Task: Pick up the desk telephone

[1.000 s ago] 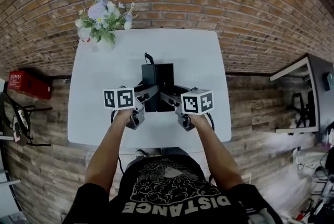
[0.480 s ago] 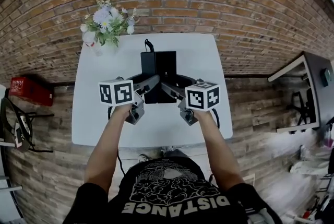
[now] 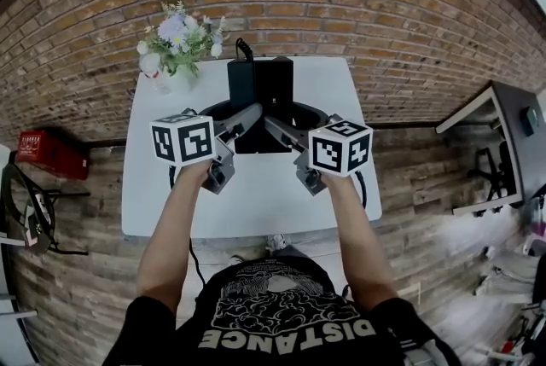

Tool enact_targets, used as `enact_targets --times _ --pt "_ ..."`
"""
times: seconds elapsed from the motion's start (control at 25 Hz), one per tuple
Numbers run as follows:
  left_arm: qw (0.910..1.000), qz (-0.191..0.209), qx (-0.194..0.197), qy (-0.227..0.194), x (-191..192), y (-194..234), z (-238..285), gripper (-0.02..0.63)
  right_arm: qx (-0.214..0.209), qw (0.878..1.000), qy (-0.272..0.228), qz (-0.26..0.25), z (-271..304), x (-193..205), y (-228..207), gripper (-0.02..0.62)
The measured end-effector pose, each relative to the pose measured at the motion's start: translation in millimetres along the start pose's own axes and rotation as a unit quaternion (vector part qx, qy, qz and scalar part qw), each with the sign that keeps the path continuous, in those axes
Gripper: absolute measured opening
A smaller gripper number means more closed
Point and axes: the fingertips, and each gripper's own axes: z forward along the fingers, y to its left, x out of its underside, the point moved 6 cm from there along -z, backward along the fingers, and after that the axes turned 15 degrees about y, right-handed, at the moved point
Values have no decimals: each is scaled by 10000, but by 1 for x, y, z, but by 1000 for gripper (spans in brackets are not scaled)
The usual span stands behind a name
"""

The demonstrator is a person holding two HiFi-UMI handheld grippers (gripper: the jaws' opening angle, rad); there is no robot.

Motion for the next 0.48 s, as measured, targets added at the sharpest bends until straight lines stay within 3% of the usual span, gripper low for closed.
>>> enact_targets --times 0.48 --pt "9964 687 -40 -500 -35 -43 -34 206 149 9964 -567 -614 -32 -41 36 252"
